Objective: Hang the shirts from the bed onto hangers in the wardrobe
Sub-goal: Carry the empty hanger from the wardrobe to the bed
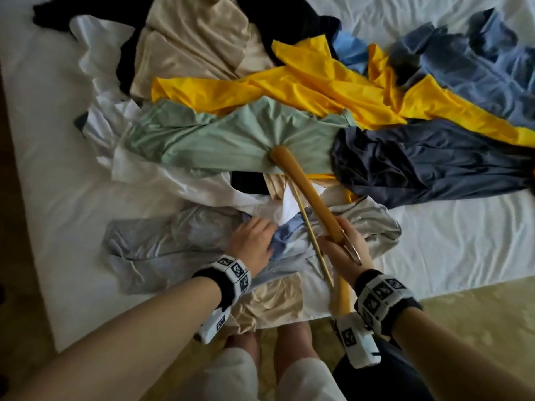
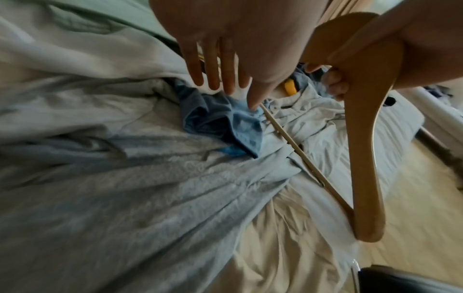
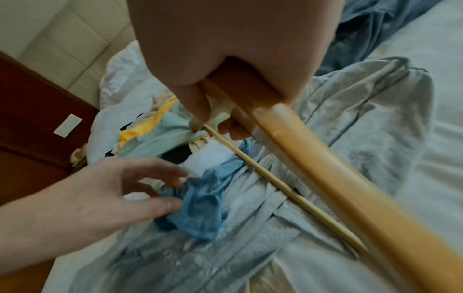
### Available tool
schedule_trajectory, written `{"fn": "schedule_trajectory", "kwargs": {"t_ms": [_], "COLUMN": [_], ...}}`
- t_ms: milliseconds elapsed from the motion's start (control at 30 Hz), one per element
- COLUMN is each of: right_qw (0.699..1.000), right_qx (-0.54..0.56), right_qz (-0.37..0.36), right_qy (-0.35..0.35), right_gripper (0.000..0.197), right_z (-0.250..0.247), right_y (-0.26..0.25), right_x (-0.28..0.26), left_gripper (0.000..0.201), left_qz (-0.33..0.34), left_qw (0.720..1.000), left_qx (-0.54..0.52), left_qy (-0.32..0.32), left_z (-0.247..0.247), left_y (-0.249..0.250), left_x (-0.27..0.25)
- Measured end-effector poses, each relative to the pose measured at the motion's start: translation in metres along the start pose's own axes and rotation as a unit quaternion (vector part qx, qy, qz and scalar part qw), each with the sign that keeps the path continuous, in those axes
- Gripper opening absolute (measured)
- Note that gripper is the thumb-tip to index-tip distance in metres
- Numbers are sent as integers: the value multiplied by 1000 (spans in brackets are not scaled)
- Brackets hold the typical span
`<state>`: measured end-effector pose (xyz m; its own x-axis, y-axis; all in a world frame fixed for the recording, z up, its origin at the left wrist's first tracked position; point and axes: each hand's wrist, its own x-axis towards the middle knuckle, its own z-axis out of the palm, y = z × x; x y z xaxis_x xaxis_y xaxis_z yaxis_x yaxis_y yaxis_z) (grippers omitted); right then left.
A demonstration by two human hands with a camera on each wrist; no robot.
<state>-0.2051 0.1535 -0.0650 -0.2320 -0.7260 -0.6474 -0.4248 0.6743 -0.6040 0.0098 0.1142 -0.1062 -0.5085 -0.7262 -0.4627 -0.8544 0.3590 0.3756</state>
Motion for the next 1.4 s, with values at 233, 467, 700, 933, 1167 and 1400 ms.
{"fn": "schedule_trajectory", "kwargs": {"t_ms": [233, 467, 700, 933, 1167, 1400], "right_qw": [1000, 997, 990, 984, 932, 889], "right_qx": [-27, -23, 33, 57, -4, 12], "right_qz": [7, -69, -126, -159, -344, -432], "right_qy": [-11, 38, 52, 51, 119, 152], "right_gripper": [23, 35, 33, 23, 29, 34], "right_z": [1, 22, 27, -4, -94, -158], "right_y": [2, -17, -101, -181, -337, -435], "right_x": [6, -25, -22, -35, -92, -159], "left_gripper": [14, 29, 23, 16, 33, 29], "left_qz": [7, -69, -111, -55, 27, 41], "left_qw": [986, 979, 925, 913, 945, 963], "left_qx": [159, -190, -341, -346, -259, -103], "left_qy": [-39, 32, 129, 210, 195, 244], "left_z": [0, -37, -118, -217, -402, -515], "left_y": [6, 16, 34, 43, 60, 105], "left_x": [22, 7, 11, -18, -68, -114]}}
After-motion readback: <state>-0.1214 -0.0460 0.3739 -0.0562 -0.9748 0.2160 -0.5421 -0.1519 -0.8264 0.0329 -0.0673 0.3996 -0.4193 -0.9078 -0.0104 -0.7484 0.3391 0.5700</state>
